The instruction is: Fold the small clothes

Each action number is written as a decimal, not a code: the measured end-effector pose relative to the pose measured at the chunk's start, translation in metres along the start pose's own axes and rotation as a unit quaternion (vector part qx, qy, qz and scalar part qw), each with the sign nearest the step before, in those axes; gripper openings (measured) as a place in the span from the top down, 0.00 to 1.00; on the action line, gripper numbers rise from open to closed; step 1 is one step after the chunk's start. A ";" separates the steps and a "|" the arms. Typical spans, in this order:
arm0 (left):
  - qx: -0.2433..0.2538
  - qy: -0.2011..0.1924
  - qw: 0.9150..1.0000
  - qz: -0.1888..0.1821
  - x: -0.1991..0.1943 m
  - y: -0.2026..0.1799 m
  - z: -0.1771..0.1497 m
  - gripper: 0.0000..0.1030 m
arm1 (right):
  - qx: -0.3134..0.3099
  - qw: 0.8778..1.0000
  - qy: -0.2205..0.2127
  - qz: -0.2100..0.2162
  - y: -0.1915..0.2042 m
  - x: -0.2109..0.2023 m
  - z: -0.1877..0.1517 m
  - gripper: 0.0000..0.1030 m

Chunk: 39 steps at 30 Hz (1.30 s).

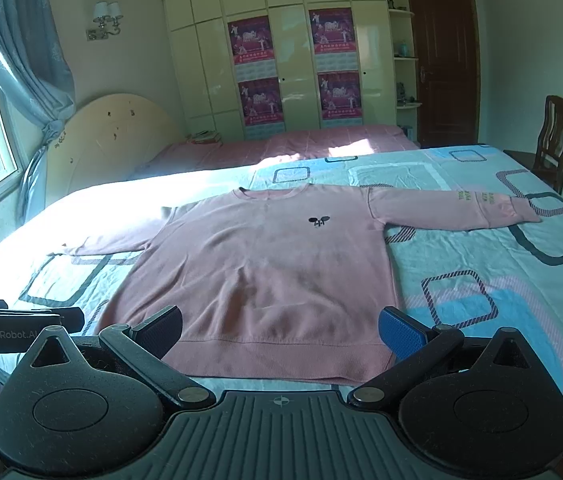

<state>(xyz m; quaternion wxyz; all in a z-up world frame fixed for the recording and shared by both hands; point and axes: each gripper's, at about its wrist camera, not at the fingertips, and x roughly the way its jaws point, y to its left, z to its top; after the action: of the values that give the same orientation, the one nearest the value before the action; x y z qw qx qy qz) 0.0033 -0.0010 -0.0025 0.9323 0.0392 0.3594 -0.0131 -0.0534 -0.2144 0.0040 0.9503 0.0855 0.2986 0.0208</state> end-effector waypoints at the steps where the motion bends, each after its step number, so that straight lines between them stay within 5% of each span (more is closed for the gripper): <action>1: 0.000 -0.001 1.000 0.000 0.000 0.000 0.000 0.00 | 0.004 1.000 0.010 0.001 0.000 0.001 0.001 0.00; 39: -0.018 0.013 1.000 -0.015 0.048 0.011 0.025 0.00 | -0.001 1.000 0.005 -0.021 0.001 0.049 0.017 0.00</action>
<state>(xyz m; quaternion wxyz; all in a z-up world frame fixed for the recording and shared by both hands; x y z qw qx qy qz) 0.0564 0.0079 -0.0157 0.9277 0.0170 0.3724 -0.0204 -0.0034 -0.2115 -0.0093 0.9490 0.0786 0.3055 0.0015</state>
